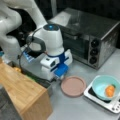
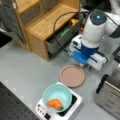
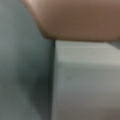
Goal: Pick up the pan. Place the pan on the table. Pick up the bowl. Place the bowl on the stove.
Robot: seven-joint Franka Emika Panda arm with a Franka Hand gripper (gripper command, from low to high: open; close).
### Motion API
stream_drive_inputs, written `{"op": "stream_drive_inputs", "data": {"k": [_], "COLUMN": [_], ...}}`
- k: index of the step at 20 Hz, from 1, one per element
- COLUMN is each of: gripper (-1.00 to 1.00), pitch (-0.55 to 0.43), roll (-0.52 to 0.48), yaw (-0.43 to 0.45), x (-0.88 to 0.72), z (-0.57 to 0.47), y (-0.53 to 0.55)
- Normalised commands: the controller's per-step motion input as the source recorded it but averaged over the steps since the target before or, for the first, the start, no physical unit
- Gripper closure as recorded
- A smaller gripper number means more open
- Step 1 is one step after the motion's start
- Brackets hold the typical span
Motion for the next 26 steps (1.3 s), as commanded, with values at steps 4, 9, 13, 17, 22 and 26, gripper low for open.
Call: {"op": "stream_drive_inputs", "data": {"k": [4, 9, 13, 17, 22, 26], "gripper": [1.0, 1.0, 1.0, 1.0, 1.0, 1.0], "pitch": [-0.129, -0.128, -0.116, -0.114, -0.113, -0.102], "roll": [-0.03, -0.021, -0.022, -0.023, -0.024, -0.025], "yaw": [0.096, 0.108, 0.109, 0.114, 0.119, 0.115], "x": [-0.08, -0.06, -0.05, -0.03, -0.01, 0.02], "z": [-0.16, -0.14, -0.11, -0.1, -0.1, -0.08], "y": [-0.03, -0.03, -0.04, -0.06, -0.06, -0.03]}}
